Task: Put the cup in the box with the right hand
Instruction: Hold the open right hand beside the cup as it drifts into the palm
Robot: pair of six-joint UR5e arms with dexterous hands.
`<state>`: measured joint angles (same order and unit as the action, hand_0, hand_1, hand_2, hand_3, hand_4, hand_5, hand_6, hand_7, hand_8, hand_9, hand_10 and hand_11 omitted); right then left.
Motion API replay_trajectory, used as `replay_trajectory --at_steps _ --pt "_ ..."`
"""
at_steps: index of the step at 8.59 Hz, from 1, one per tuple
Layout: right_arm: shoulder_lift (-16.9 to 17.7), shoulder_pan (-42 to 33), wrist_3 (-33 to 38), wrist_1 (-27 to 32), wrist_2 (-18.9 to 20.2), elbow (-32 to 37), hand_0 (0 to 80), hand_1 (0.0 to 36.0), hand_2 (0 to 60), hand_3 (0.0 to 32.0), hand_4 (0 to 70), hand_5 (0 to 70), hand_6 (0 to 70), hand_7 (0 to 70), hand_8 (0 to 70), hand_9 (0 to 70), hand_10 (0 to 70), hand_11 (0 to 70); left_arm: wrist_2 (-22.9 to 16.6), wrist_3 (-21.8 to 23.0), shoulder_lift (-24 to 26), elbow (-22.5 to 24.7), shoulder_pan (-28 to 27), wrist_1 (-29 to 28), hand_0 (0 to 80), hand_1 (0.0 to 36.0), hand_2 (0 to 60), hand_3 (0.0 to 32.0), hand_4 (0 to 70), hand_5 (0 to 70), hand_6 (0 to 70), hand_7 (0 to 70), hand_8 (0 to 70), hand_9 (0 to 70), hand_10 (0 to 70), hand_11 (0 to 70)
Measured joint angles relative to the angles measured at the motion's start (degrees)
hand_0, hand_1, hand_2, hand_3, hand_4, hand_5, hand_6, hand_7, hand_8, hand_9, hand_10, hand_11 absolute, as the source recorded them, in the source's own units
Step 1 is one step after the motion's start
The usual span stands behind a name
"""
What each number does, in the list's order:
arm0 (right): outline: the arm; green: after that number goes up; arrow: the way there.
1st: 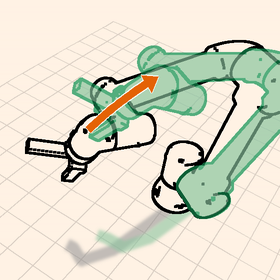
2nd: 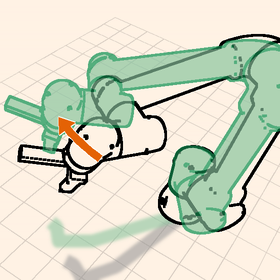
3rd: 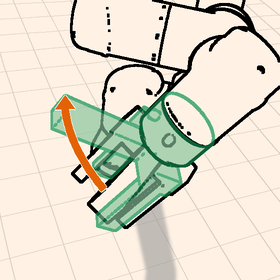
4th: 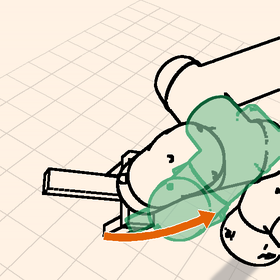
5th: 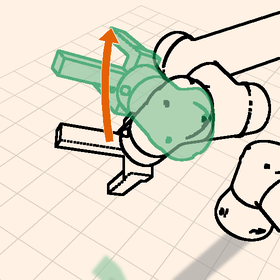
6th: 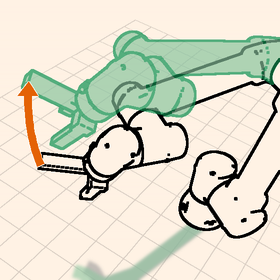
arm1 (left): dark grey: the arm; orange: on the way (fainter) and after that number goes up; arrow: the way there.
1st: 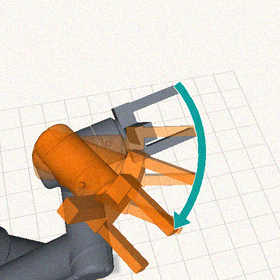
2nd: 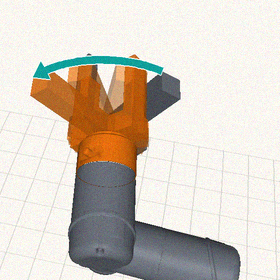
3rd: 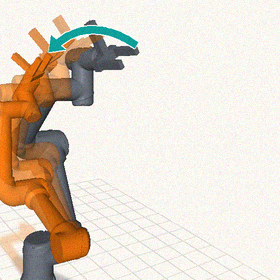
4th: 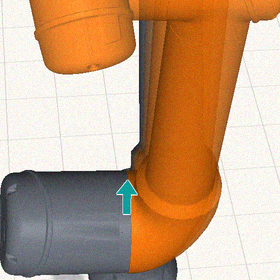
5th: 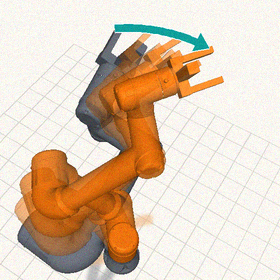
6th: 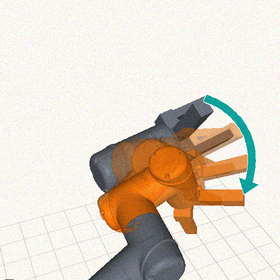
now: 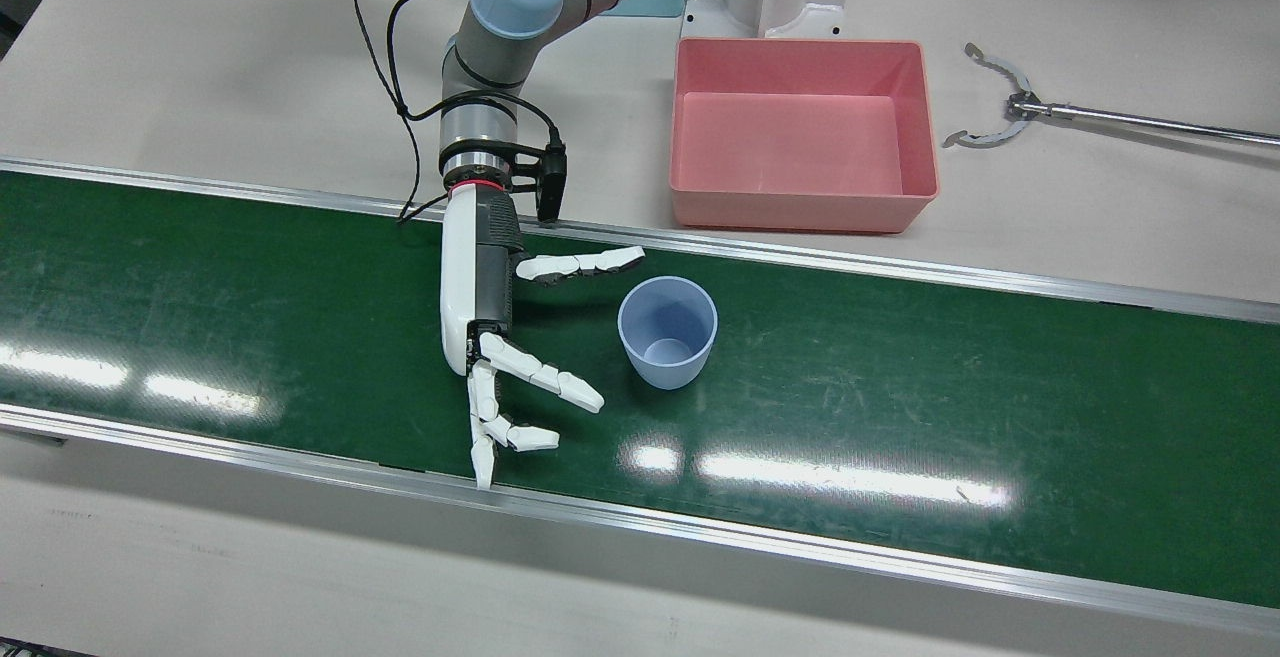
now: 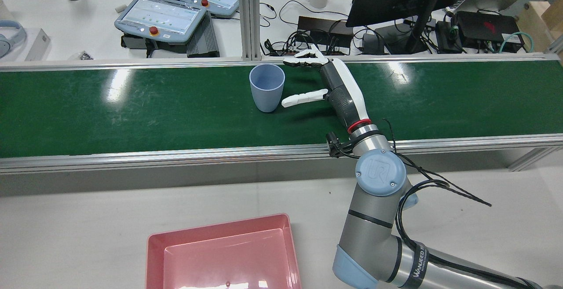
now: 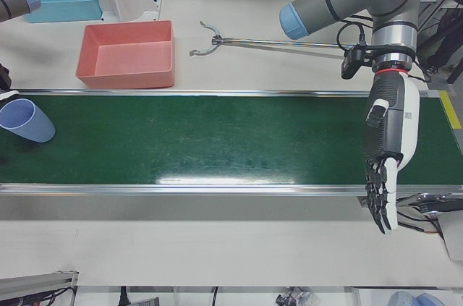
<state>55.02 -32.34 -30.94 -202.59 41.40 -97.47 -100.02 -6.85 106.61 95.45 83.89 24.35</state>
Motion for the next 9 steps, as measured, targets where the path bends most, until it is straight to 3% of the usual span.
replay_trajectory --at_steps 4,9 --pt "-0.08 0.04 0.0 0.0 0.0 0.17 54.7 10.4 0.0 1.2 32.1 4.3 8.1 42.9 0.6 7.1 3.9 7.2 0.0 0.01 0.0 0.0 -0.04 0.0 0.0 0.0 0.0 0.0 0.0 0.0 0.0 0.0 0.0 0.0 0.0 0.0" --pt "-0.1 0.17 0.0 0.0 -0.03 0.17 54.7 10.3 0.0 0.2 32.4 4.3 8.1 42.9 0.6 7.1 3.7 6.9 0.0 0.03 0.0 0.0 -0.04 0.0 0.0 0.0 0.0 0.0 0.0 0.0 0.0 0.0 0.0 0.0 0.0 0.0"
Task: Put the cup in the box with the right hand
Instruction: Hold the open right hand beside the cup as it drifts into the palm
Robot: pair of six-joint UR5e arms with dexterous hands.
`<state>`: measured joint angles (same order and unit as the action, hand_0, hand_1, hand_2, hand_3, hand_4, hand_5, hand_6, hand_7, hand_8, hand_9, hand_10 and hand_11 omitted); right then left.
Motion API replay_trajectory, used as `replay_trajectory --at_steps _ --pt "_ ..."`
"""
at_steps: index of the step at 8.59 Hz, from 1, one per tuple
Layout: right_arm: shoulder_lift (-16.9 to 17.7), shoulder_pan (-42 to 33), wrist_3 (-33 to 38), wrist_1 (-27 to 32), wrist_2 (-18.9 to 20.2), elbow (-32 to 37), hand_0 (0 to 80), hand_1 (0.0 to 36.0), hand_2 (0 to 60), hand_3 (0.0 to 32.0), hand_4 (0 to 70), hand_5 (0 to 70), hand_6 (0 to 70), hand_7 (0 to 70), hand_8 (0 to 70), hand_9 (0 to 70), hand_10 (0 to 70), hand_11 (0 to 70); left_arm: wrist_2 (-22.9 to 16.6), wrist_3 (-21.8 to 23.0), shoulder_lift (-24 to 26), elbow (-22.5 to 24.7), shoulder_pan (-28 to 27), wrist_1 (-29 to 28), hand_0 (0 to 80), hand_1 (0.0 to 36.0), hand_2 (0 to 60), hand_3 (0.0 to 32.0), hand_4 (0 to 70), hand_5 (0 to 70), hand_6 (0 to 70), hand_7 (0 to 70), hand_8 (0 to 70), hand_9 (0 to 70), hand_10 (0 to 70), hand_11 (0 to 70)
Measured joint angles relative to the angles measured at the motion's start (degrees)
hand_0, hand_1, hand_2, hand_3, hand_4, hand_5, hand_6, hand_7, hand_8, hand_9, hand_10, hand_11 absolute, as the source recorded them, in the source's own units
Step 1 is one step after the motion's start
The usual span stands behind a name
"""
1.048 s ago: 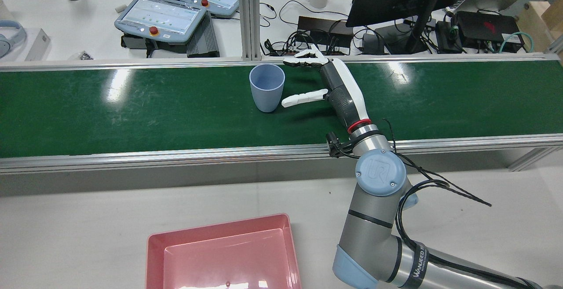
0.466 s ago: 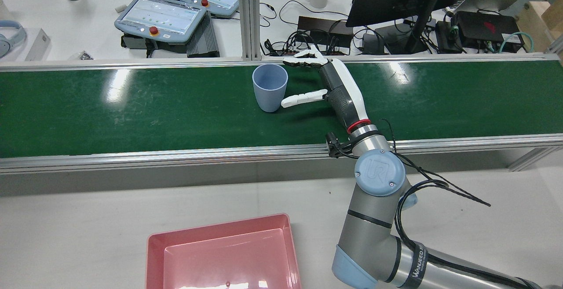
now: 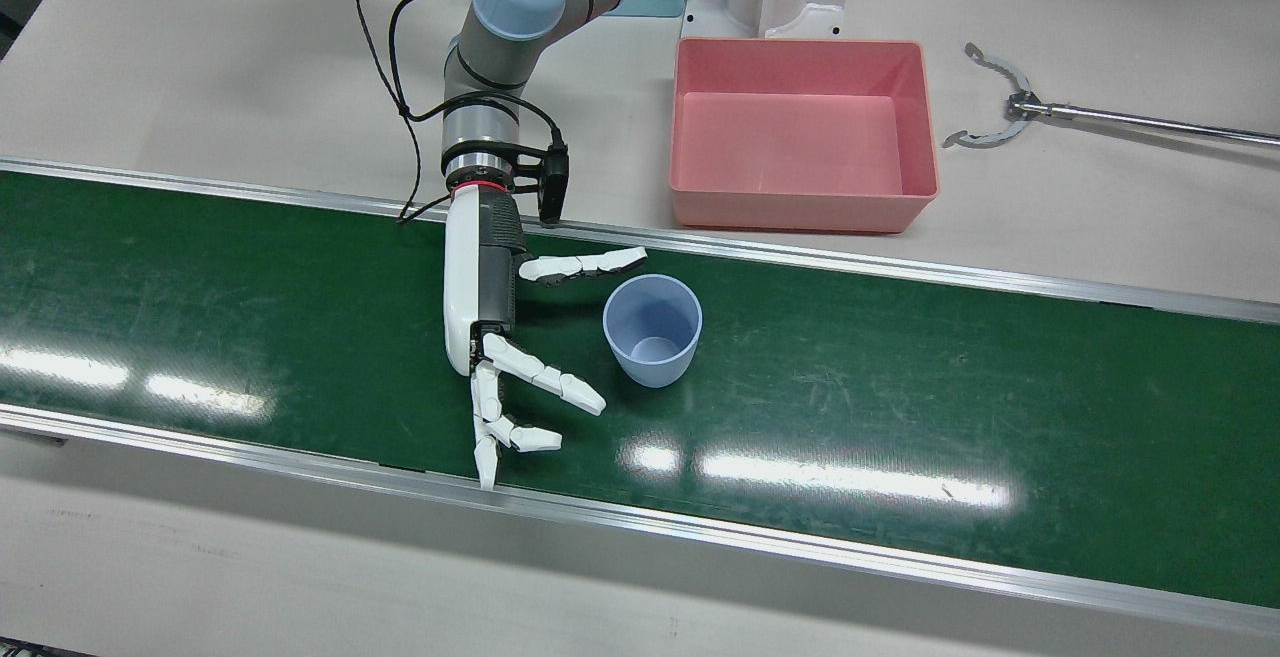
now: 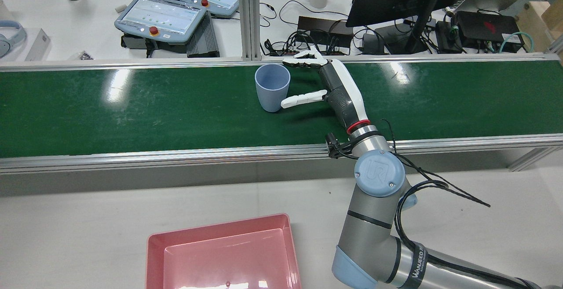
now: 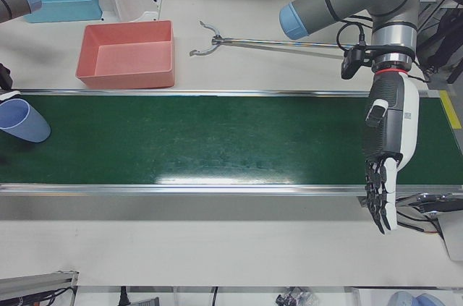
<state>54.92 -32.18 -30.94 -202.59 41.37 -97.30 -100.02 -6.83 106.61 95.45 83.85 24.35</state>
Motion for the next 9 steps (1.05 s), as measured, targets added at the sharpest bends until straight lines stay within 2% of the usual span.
replay_trajectory --at_steps 9 --pt "-0.01 0.01 0.05 0.18 -0.14 0.2 54.8 10.1 0.0 0.0 34.1 4.3 8.8 45.7 0.7 8.1 4.4 7.9 0.0 0.02 -0.02 0.0 0.01 0.0 0.0 0.0 0.0 0.0 0.0 0.0 0.0 0.0 0.0 0.0 0.0 0.0"
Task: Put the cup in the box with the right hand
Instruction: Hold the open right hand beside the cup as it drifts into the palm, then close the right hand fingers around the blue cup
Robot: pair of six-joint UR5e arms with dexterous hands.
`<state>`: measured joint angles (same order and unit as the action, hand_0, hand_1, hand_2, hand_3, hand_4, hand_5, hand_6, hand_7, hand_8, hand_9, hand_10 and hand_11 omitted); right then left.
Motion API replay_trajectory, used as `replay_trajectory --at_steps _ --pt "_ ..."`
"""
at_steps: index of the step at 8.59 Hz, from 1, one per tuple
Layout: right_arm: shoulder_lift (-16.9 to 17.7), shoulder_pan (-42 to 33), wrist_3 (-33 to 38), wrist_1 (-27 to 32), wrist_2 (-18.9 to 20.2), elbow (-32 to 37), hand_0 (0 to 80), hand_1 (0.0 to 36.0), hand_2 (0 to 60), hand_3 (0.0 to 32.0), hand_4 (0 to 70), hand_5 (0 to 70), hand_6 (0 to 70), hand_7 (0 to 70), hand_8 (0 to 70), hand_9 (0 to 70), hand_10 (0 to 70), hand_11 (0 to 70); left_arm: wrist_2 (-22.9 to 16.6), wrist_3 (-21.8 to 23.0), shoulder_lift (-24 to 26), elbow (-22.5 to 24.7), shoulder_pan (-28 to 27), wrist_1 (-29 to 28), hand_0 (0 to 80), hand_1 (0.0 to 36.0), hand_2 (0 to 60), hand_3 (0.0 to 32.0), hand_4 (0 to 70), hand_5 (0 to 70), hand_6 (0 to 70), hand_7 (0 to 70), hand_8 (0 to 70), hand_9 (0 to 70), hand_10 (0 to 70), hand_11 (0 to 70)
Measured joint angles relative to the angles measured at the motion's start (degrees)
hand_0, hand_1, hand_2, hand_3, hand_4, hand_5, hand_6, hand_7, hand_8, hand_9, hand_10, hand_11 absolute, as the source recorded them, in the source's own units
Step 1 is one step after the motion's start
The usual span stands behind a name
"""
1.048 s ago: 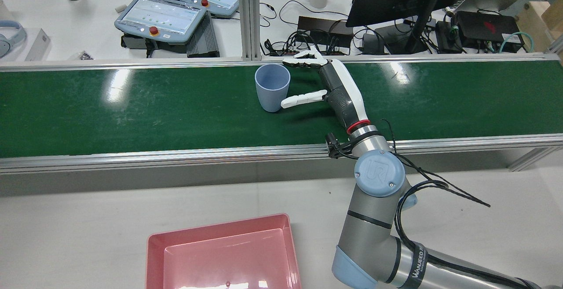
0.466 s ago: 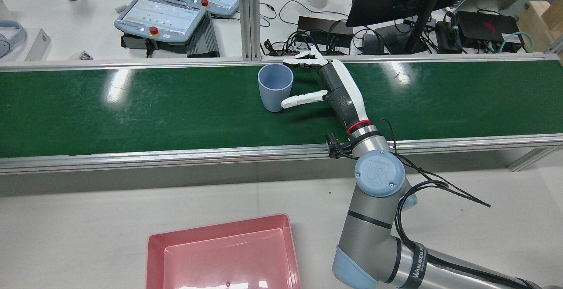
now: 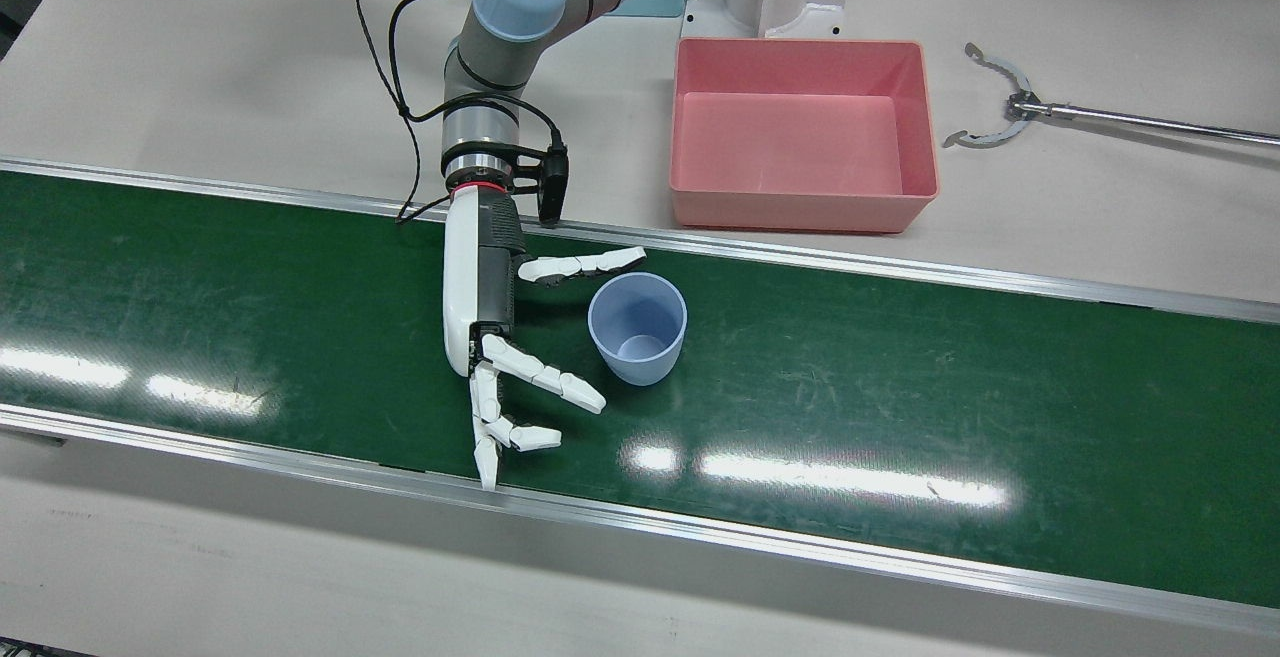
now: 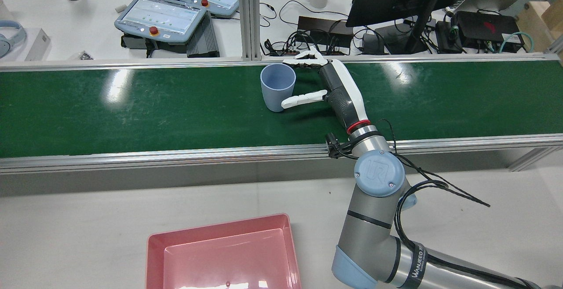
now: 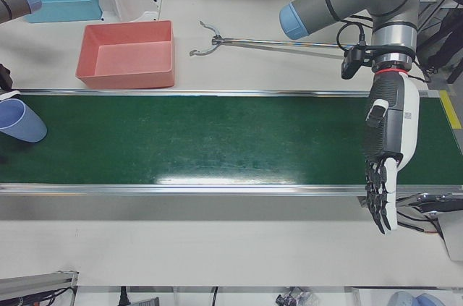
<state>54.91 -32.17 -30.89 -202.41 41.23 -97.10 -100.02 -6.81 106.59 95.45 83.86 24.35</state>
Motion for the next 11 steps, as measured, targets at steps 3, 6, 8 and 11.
replay_trajectory --at_steps 3,6,8,11 --pt "-0.05 0.0 0.03 0.0 -0.01 0.05 54.8 10.1 0.0 0.0 34.5 4.3 8.9 46.0 0.7 8.3 4.7 8.4 0.0 0.01 0.01 0.0 0.01 0.0 0.0 0.0 0.0 0.0 0.0 0.0 0.0 0.0 0.0 0.0 0.0 0.0" --pt "-0.2 0.0 -0.04 0.06 -0.01 0.26 54.8 10.1 0.0 0.0 34.2 4.3 8.9 45.6 0.7 8.3 4.6 8.2 0.0 -0.04 0.02 0.0 -0.01 0.0 0.0 0.0 0.0 0.0 0.0 0.0 0.0 0.0 0.0 0.0 0.0 0.0" --pt "-0.36 -0.01 -0.05 0.08 -0.01 0.41 54.7 10.2 0.0 0.0 34.4 4.3 8.8 45.9 0.7 8.5 4.8 8.5 0.0 -0.05 0.02 0.0 -0.01 0.0 0.0 0.0 0.0 0.0 0.0 0.0 0.0 0.0 0.0 0.0 0.0 0.0" --pt "-0.41 0.0 -0.02 0.09 -0.01 0.49 54.7 10.2 0.0 0.0 34.8 4.3 9.0 46.3 0.8 8.9 4.9 8.6 0.0 -0.05 0.02 0.0 0.01 0.0 0.0 0.0 0.0 0.0 0.0 0.0 0.0 0.0 0.0 0.0 0.0 0.0"
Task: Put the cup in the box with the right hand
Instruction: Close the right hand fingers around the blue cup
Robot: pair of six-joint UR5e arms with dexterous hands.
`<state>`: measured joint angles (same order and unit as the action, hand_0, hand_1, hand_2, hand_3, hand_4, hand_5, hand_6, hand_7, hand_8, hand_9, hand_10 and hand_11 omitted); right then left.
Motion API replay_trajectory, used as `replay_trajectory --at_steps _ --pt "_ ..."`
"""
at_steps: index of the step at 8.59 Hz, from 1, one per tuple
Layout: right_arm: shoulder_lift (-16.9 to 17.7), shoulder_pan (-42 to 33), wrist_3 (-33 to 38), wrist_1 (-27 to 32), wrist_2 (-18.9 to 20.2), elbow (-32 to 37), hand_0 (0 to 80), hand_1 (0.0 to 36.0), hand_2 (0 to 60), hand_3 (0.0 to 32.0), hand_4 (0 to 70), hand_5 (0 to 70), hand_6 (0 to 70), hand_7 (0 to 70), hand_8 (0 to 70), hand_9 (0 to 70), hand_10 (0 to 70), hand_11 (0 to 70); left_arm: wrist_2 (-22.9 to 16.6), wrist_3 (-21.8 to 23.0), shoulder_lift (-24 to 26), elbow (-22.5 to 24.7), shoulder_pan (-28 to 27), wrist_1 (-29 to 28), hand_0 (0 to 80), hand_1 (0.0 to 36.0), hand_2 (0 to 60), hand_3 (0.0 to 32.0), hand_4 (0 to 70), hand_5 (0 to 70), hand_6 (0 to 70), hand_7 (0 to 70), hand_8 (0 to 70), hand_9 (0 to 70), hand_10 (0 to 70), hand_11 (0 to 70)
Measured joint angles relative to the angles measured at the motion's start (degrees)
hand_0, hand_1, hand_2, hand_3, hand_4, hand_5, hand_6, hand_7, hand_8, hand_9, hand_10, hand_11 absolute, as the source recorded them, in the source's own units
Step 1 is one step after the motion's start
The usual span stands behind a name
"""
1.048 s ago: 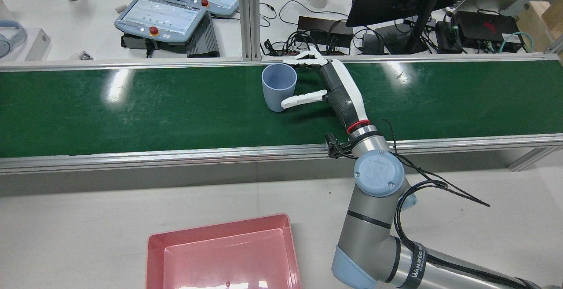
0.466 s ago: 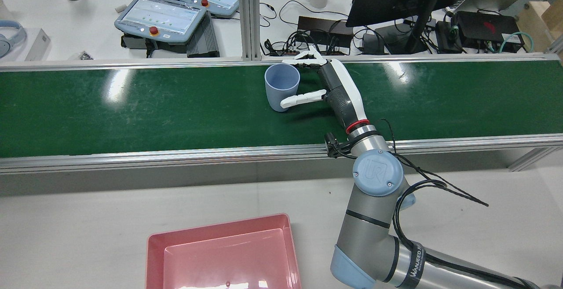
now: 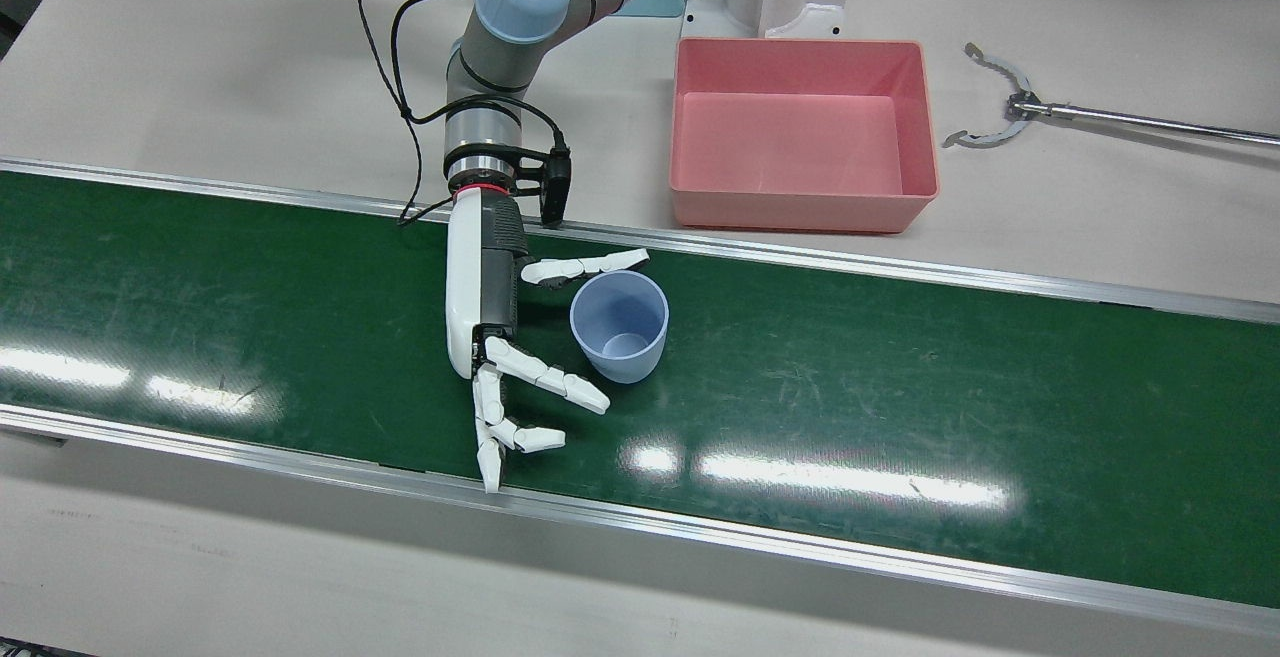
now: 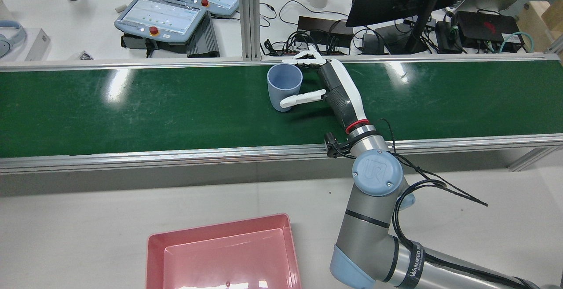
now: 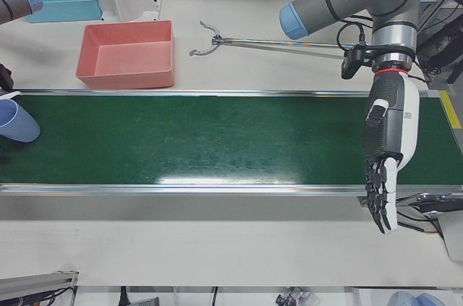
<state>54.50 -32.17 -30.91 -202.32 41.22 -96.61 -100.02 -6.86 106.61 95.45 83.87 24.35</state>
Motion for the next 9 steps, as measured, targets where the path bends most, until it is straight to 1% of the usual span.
replay_trajectory --at_steps 5,6,7,8,9 --pt "-0.08 0.17 0.03 0.05 0.0 0.34 54.8 10.3 0.0 0.0 34.8 4.4 9.1 46.3 0.8 9.1 5.0 8.7 0.0 0.02 0.0 0.0 0.0 0.0 0.0 0.0 0.0 0.0 0.0 0.0 0.0 0.0 0.0 0.0 0.0 0.0" --pt "-0.1 0.14 0.05 0.14 0.01 0.35 54.8 10.2 0.0 0.0 36.7 4.4 9.7 48.2 1.2 10.7 5.4 9.3 0.0 0.01 0.0 0.0 0.02 0.0 0.0 0.0 0.0 0.0 0.0 0.0 0.0 0.0 0.0 0.0 0.0 0.0" --pt "-0.1 0.14 0.05 0.19 0.0 0.34 55.0 11.3 0.0 0.0 39.7 4.6 10.6 50.3 2.0 12.0 5.7 9.7 0.0 0.01 0.0 0.0 0.02 0.0 0.0 0.0 0.0 0.0 0.0 0.0 0.0 0.0 0.0 0.0 0.0 0.0" --pt "-0.09 0.15 0.04 0.23 0.0 0.34 55.9 13.8 0.6 0.0 44.0 5.0 11.4 49.4 2.7 12.5 6.0 10.2 0.0 0.0 0.0 0.0 0.01 0.0 0.0 0.0 0.0 0.0 0.0 0.0 0.0 0.0 0.0 0.0 0.0 0.0" --pt "-0.09 0.16 0.0 0.25 0.0 0.32 55.5 27.1 49.0 0.0 46.0 6.9 12.3 50.3 3.7 13.6 6.8 12.1 0.0 0.0 0.0 0.0 0.02 0.0 0.0 0.0 0.0 0.0 0.0 0.0 0.0 0.0 0.0 0.0 0.0 0.0"
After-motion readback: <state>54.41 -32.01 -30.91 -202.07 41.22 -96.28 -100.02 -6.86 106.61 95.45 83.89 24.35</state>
